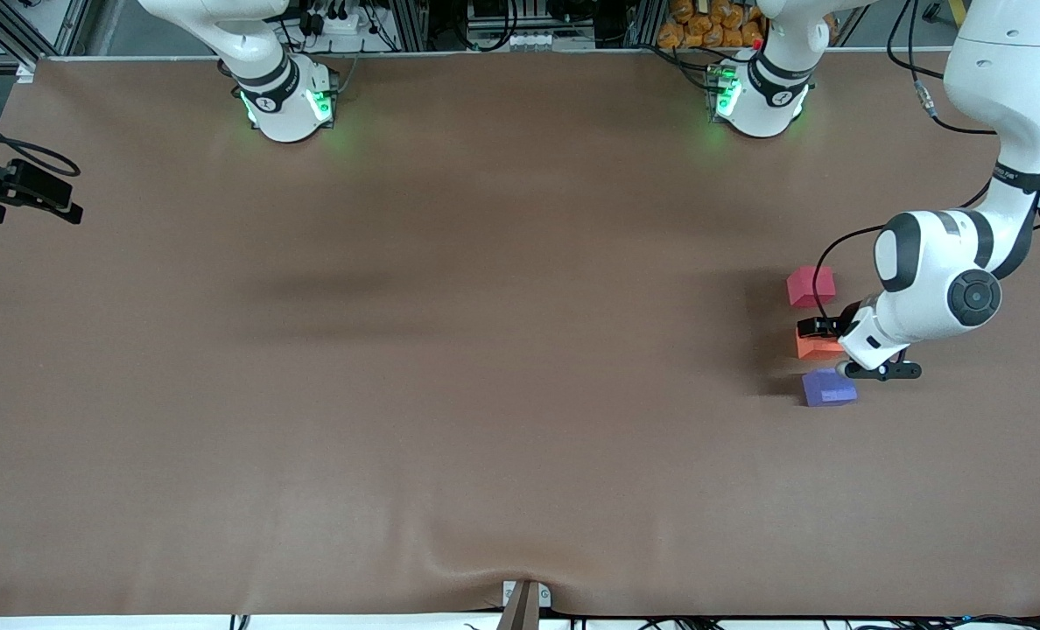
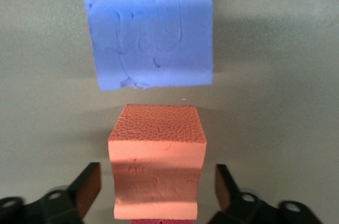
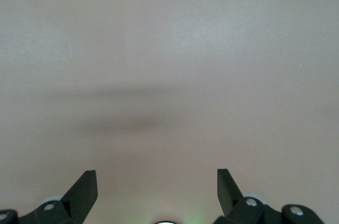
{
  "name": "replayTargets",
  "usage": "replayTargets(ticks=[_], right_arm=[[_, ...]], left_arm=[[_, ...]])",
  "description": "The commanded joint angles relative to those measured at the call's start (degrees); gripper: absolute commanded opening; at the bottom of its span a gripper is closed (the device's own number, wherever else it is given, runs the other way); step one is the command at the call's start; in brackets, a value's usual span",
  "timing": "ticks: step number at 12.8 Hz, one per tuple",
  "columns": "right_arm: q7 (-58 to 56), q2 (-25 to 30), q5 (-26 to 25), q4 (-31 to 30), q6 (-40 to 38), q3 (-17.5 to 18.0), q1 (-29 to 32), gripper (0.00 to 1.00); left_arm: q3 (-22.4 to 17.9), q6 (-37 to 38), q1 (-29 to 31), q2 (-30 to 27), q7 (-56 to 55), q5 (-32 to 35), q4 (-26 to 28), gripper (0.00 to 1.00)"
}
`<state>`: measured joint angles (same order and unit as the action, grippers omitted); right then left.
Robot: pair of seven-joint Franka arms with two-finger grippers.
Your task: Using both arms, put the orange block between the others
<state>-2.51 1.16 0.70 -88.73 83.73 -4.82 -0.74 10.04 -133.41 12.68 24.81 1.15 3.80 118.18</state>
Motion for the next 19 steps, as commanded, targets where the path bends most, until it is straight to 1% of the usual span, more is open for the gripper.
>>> replayTargets(ticks=[1,3,4,5,7,11,12,13,15,19], right_arm=[[-0.5,-0.5,0.4,1.3,-0.8,0.5,0.7,1.0],[-0.5,-0.5,0.4,1.3,-0.8,0.5,0.7,1.0],[-0.5,-0.5,0.4,1.3,-0.8,0.5,0.7,1.0],[-0.5,-0.5,0.4,1.3,-0.8,0.5,0.7,1.0],[-0.4,-0.5,0.4,1.3,-0.8,0.5,0.7,1.0],[-0.6,-0.5,0.4,1.3,-0.8,0.5,0.7,1.0],[-0.6,-0.5,0.4,1.3,-0.8,0.5,0.7,1.0],[-0.6,-0.5,0.4,1.3,-0.8,0.5,0.7,1.0],[-0.6,-0.5,0.4,1.3,-0.8,0.5,0.7,1.0],[-0.7,-0.5,0.4,1.3,-0.8,0.5,0.7,1.0]], left_arm=[[1.5,0.7,0.3,-3.4,-0.6,1.1,-0.8,1.0],[1.8,4.9,0.2,-6.5,-2.1,1.1,-2.8,1.0],[2.0,8.3,0.2,-7.9,-3.3,0.9,-4.6,1.0],[2.7,10.9,0.3,-10.4,-5.1,0.4,-5.2,1.0],[3.7,12.1,0.3,-14.4,-7.6,0.4,-5.9,1.0],[3.7,12.9,0.9,-20.5,-6.7,0.2,-6.0,1.0],[3.7,13.2,0.8,-21.7,-7.2,-0.2,-7.0,1.0],[3.8,16.3,0.5,-22.3,-7.5,-0.6,-9.0,1.0],[4.1,25.8,0.4,-22.0,-7.5,-0.9,-16.1,1.0],[4.1,37.4,0.3,-21.3,-6.8,-1.0,-27.9,1.0]])
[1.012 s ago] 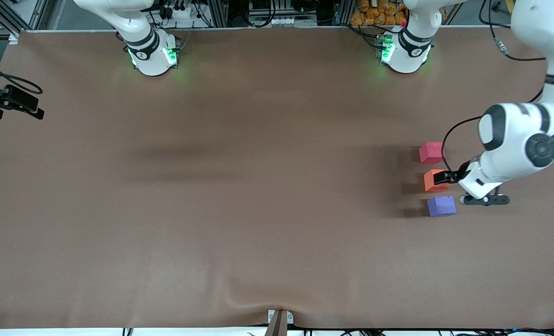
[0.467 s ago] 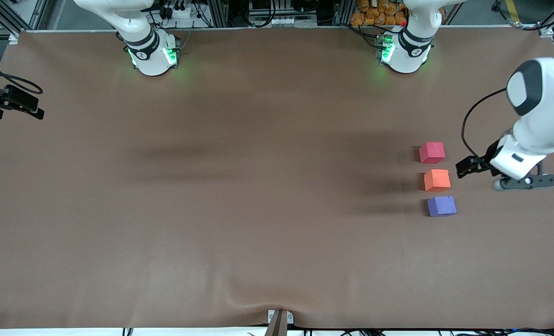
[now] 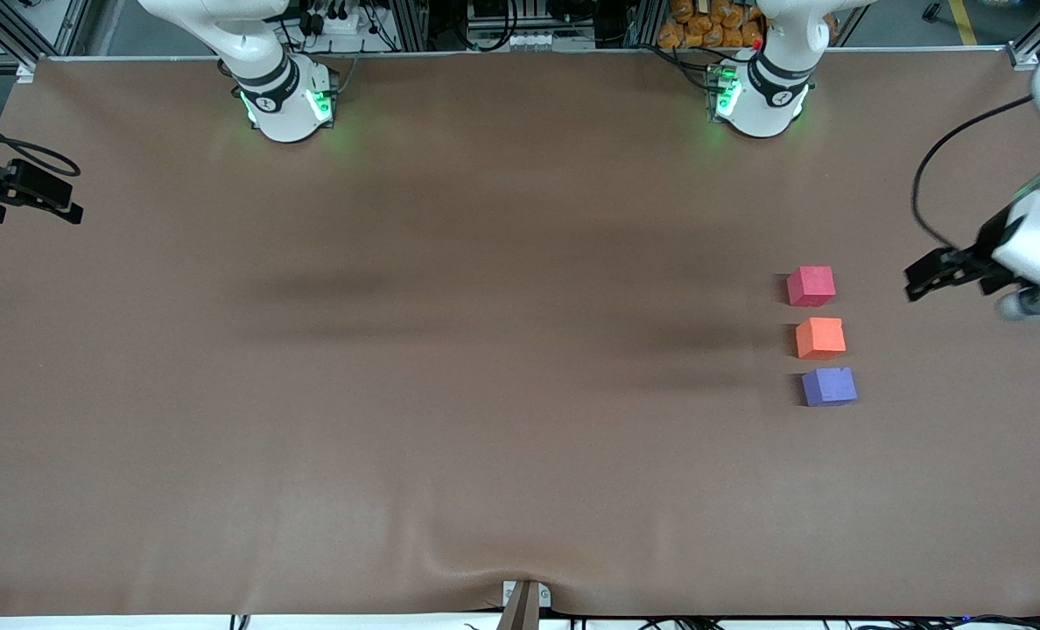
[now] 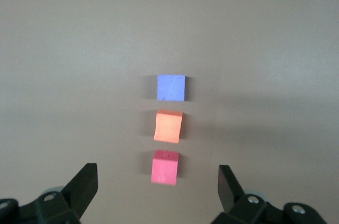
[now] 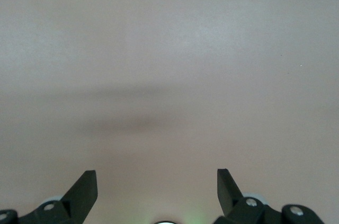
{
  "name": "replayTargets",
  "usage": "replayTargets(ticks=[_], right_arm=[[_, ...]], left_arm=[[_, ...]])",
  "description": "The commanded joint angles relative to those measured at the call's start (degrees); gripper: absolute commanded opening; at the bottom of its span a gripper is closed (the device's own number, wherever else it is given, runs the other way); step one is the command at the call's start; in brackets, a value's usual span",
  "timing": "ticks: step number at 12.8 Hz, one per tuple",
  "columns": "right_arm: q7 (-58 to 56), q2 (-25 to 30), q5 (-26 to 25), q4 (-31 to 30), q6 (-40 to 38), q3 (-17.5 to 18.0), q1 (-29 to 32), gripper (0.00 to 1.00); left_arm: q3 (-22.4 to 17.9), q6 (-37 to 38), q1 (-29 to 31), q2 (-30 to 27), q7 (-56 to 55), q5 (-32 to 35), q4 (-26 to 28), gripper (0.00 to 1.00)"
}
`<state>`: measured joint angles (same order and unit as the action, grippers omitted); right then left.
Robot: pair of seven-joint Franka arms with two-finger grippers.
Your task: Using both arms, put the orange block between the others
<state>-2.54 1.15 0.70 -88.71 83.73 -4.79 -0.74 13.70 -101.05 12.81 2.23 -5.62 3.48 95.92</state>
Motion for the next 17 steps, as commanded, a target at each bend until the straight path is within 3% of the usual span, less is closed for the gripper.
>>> replayTargets(ticks=[1,6,12,15,17], right_arm=[[-0.6,-0.5,0.4,1.3,-0.8,0.5,0.7,1.0],[-0.6,-0.5,0.4,1.3,-0.8,0.5,0.7,1.0],[-0.6,-0.5,0.4,1.3,-0.8,0.5,0.6,1.0],[-0.6,-0.5,0.4,1.3,-0.8,0.5,0.6,1.0],[-0.6,-0.5,0.4,1.3,-0.8,0.5,0.6,1.0]], left_arm=[[0.5,6.3,0.1,1.5,0.0,-0.8,-7.2,1.0],[0.8,12.6,0.3,0.0,-0.6,-2.0,-9.9,1.0],[1.0,14.4,0.2,-3.7,-0.3,-2.9,-9.8,1.0],[-1.1,15.4,-1.8,-6.1,0.2,-4.4,-9.6,1.0],[-6.8,16.1,-7.4,-5.7,0.3,-4.4,-9.8,1.0]])
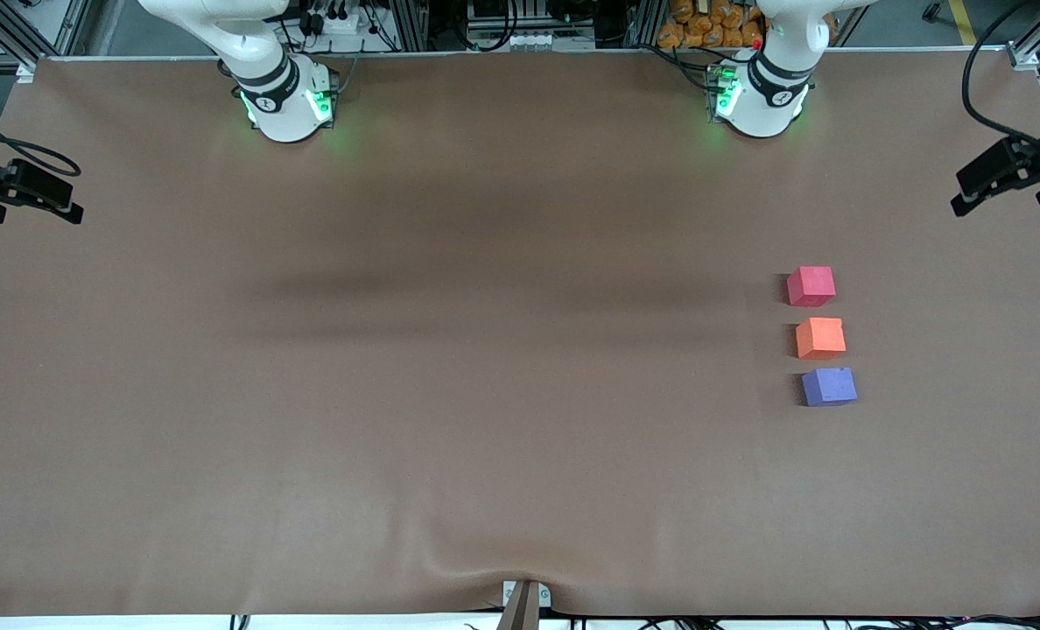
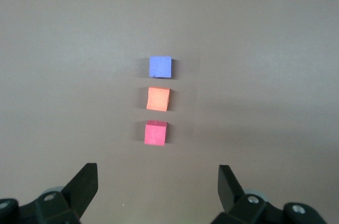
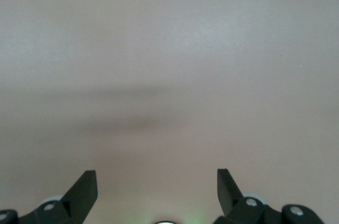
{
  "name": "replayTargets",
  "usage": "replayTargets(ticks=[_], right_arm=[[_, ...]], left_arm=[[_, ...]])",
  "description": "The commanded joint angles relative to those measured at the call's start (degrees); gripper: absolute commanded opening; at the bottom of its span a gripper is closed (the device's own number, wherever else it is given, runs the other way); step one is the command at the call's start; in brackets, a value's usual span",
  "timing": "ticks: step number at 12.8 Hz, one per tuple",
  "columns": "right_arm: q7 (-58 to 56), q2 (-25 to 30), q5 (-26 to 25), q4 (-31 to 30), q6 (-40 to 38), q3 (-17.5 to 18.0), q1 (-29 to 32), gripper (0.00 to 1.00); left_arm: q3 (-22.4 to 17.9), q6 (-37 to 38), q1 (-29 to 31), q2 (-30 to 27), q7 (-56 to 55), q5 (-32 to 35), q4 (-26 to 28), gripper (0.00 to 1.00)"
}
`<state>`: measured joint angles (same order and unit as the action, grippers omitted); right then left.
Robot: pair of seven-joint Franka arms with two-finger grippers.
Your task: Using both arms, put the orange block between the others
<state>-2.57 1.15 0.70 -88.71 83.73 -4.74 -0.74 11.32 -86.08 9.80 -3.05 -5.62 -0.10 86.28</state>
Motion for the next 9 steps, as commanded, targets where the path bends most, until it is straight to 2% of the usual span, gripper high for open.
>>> replayTargets(ticks=[1,4,9], right_arm=[[-0.6,-0.4,0.4,1.3,-0.8,0.4,0.6,1.0],[-0.6,-0.5,0.4,1.3,-0.8,0.4,0.6,1.0],[-0.5,-0.4,0.4,1.3,-0.8,0.4,0.5,1.0]], left_arm=[[-6.5,1.1,-6.8,-0.1,0.4,0.2,-0.2,1.0],[-11.8,1.1,-11.5,0.5,1.1,0.5,-2.0,1.0],[-12.6,1.1,-12.3,1.2,1.8,0.5,-2.0,1.0]])
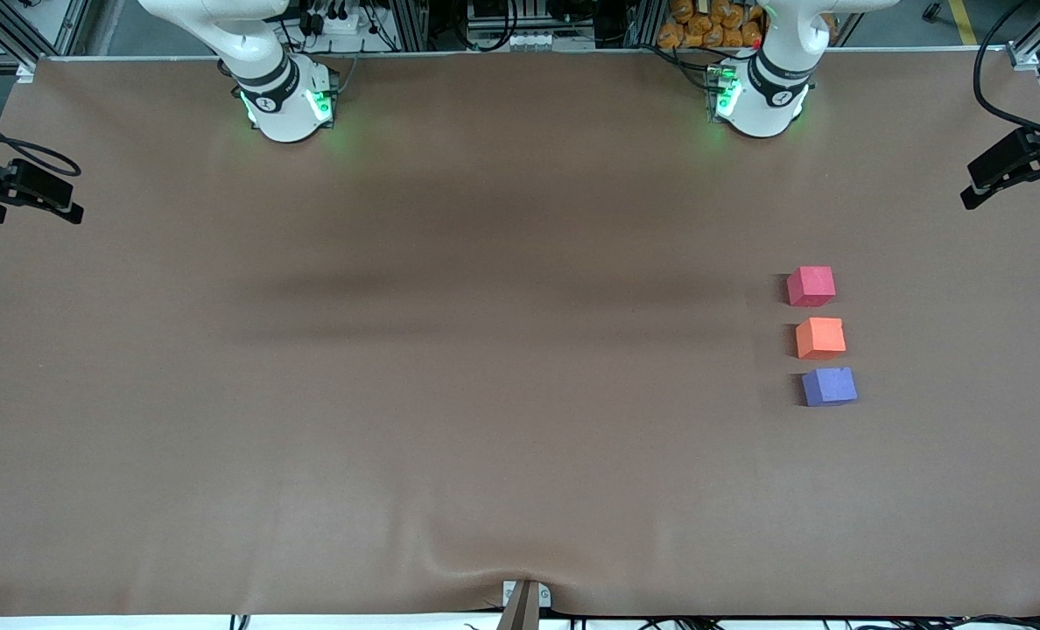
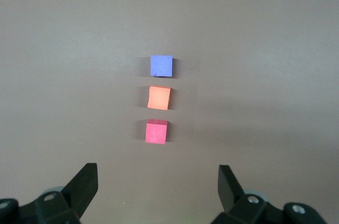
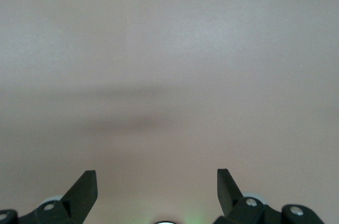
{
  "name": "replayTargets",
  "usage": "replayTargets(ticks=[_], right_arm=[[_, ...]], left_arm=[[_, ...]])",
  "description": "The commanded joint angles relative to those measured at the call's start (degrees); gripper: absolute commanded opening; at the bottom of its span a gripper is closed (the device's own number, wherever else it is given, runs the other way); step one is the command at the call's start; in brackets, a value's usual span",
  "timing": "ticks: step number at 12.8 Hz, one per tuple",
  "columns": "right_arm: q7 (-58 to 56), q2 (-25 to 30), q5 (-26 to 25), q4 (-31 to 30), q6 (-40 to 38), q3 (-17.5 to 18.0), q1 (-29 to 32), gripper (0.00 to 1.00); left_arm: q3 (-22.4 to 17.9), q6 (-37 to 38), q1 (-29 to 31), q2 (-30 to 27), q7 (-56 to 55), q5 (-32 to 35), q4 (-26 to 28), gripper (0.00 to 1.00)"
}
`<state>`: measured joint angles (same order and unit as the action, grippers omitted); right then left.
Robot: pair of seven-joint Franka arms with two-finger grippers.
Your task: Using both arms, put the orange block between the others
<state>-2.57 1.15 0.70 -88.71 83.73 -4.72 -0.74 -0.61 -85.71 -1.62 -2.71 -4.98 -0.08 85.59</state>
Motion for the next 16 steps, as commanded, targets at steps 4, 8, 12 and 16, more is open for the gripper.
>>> replayTargets(ticks=[4,8,12,16], right_arm=[[-0.5,-0.5,0.3,1.3,-0.8,0.4,0.5,1.0],[-0.5,-0.5,0.3,1.3,-0.8,0.4,0.5,1.0],[-0.5,-0.5,0.3,1.3,-0.8,0.4,0.5,1.0],[-0.5,-0.5,0.3,1.3,-0.8,0.5,0.5,1.0]], left_arm=[[-2.6,0.8,-1.8,0.9,3.0,0.1,-1.2,1.0],[-2.6,3.3,-2.2,0.2,2.5,-0.1,-0.5,1.0],[-2.4,2.8,-1.9,-1.4,2.8,0.1,1.7,1.0],[-2.3,2.8,-2.2,-1.2,2.9,0.3,1.5,1.0]])
